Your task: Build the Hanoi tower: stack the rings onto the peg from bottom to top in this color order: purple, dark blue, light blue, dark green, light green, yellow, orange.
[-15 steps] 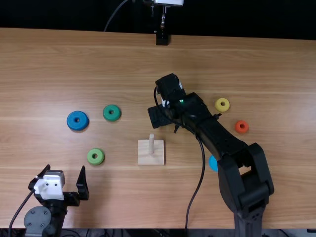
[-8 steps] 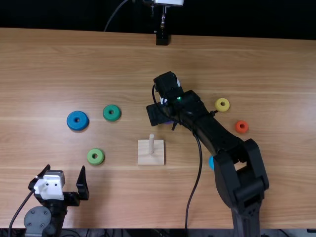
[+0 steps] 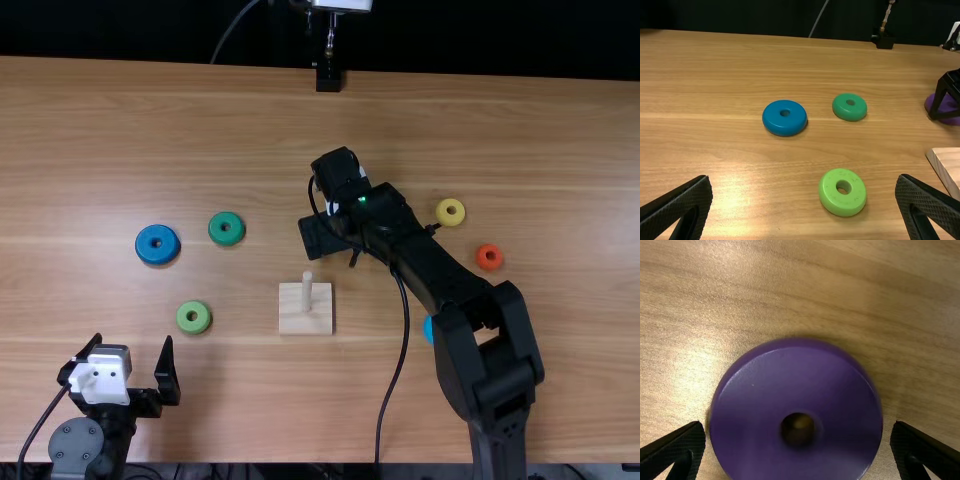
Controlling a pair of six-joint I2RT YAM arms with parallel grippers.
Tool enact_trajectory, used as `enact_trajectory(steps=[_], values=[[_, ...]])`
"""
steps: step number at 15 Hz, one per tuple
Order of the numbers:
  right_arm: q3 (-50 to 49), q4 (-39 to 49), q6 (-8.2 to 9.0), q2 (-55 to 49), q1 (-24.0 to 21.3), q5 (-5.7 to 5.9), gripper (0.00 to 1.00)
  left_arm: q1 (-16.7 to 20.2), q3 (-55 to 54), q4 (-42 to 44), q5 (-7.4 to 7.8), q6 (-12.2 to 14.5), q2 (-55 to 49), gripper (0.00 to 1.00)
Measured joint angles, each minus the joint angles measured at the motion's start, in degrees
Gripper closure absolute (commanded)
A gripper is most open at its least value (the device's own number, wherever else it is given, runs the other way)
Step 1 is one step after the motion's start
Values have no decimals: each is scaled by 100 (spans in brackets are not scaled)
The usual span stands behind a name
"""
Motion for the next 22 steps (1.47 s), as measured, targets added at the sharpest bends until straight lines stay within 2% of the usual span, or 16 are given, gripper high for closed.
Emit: enact_trajectory(steps=[2,4,6,7,9,10,14,16,19,22], values=[[0,2,0,0,2,0,0,-2,-2,2,-4,-2,-2,0],[0,48,4,4,0,2,14,0,-2,0,-2,0,-2,0],[0,44,2,55,0,-9,53,0,0,2,0,2,-2,0],[0,72,4,61,0,-4,68,0,-2,2,-2,-2,-2,0],[2,83,9,61,0,-7,91,0,-2,0,0,2,0,0],[2,83,11,61,0,-7,100,0,-2,2,-4,2,-2,0],[11,2,20,63,0,-4,100,0,0,0,0,0,-2,0],[42,-507,20,-59,2,-4,100,0,-2,2,-2,0,-2,0],[44,-1281,13,-1167,59,-2,100,0,-2,0,-2,0,0,0],[542,-2127,4,-2140,251,-2,100,0,-2,2,-2,-2,-2,0]])
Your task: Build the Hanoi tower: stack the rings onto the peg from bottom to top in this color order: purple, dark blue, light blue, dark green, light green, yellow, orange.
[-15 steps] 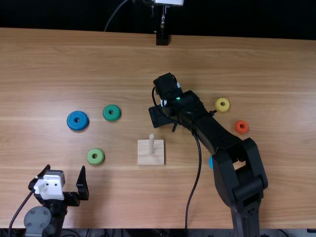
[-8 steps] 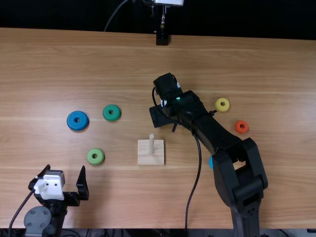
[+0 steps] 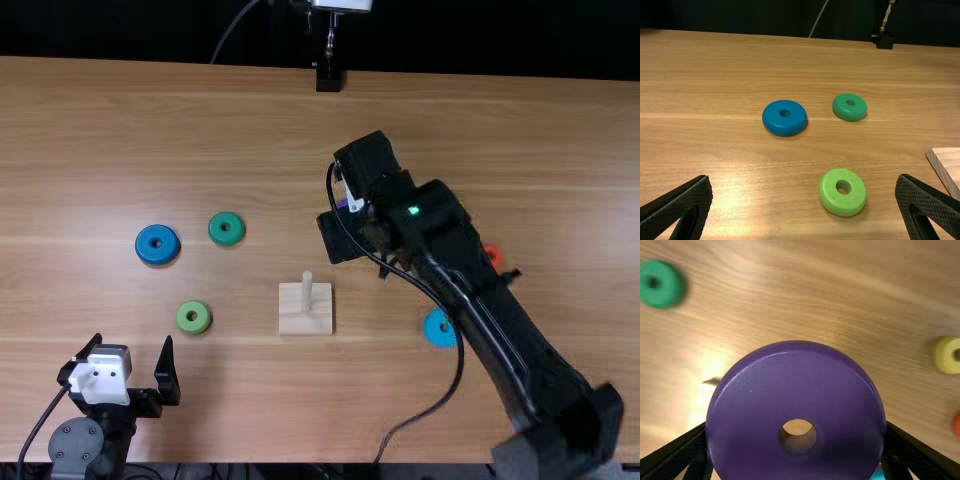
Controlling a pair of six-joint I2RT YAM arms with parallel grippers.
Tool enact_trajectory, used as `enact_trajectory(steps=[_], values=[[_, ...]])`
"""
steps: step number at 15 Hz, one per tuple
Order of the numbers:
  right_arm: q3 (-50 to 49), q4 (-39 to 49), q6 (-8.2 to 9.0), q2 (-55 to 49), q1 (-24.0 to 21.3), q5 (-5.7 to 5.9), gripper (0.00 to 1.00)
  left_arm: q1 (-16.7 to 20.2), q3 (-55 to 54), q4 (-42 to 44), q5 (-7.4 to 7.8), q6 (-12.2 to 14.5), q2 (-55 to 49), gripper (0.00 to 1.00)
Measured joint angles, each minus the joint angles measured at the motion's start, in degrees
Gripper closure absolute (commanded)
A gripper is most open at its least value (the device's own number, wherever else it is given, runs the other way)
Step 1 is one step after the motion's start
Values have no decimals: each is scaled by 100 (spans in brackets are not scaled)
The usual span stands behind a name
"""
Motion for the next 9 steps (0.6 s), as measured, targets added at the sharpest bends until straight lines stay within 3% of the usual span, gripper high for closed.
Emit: enact_trajectory(steps=[3,9], values=[[592,-767,-2,-243,374,-2,100,0,0,0,0,0,0,0],[796,-1045,4,-264,1104,-7,100,0,2,0,0,0,0,0]])
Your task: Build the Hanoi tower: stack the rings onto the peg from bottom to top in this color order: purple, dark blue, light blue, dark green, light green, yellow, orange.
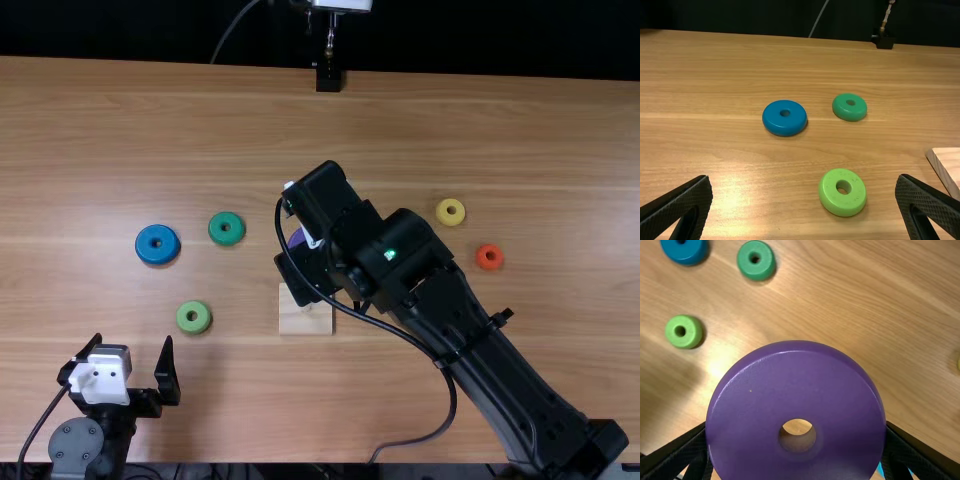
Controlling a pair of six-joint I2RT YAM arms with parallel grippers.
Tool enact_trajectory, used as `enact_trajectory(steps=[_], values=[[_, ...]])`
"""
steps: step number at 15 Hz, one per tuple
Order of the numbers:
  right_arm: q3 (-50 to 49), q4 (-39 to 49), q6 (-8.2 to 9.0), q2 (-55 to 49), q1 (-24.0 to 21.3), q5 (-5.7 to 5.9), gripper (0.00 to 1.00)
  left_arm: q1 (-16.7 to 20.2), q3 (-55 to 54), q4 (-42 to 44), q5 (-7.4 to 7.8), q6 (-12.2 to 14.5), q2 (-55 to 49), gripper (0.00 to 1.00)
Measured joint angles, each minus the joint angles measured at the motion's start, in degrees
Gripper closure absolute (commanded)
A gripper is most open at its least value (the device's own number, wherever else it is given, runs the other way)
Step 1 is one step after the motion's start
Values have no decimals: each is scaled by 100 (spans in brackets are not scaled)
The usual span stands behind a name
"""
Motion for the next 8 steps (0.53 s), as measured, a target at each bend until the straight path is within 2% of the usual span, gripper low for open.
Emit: enact_trajectory(steps=[4,8], values=[[2,0,20,0,173,0,100,0,0,0,-2,4,0,0],[-166,4,387,-9,184,0,100,0,-2,0,0,2,0,0]])
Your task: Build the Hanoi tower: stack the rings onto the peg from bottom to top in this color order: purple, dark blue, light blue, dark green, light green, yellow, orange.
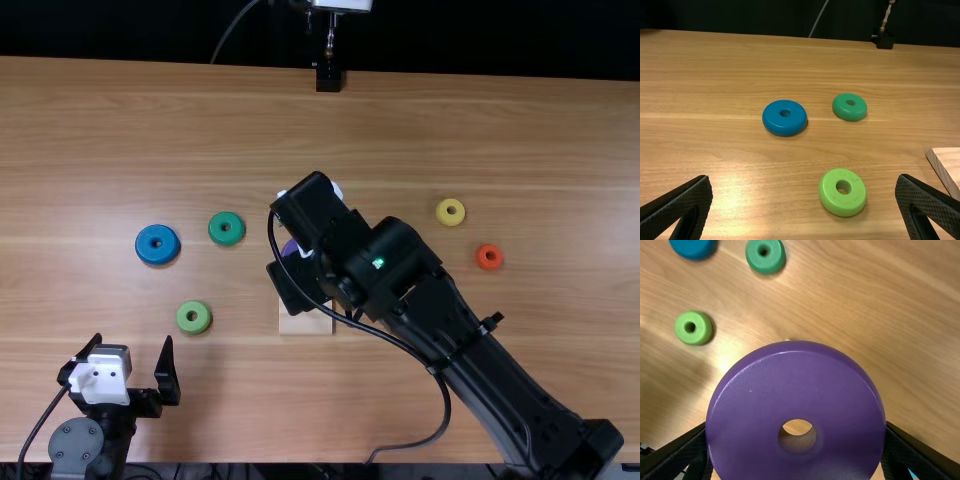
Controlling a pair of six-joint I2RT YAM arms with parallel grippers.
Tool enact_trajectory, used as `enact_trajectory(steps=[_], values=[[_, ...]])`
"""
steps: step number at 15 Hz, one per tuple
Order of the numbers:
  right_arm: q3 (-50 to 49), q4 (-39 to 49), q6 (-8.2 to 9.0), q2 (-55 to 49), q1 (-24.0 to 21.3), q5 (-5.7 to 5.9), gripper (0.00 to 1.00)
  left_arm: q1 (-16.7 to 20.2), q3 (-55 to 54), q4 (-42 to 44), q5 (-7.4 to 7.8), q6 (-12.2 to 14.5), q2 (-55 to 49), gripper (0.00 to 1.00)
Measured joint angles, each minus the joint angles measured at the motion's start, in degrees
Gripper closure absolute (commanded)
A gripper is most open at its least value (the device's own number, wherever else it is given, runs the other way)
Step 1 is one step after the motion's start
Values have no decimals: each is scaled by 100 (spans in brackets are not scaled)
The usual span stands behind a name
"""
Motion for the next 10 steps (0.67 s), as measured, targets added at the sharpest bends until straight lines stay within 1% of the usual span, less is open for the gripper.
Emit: enact_trajectory(steps=[3,10], values=[[-170,-4,87,0,0,-13,100,0,2,0,0,-2,0,0],[-168,42,133,0,59,-15,100,0,0,-2,2,0,0,0]])
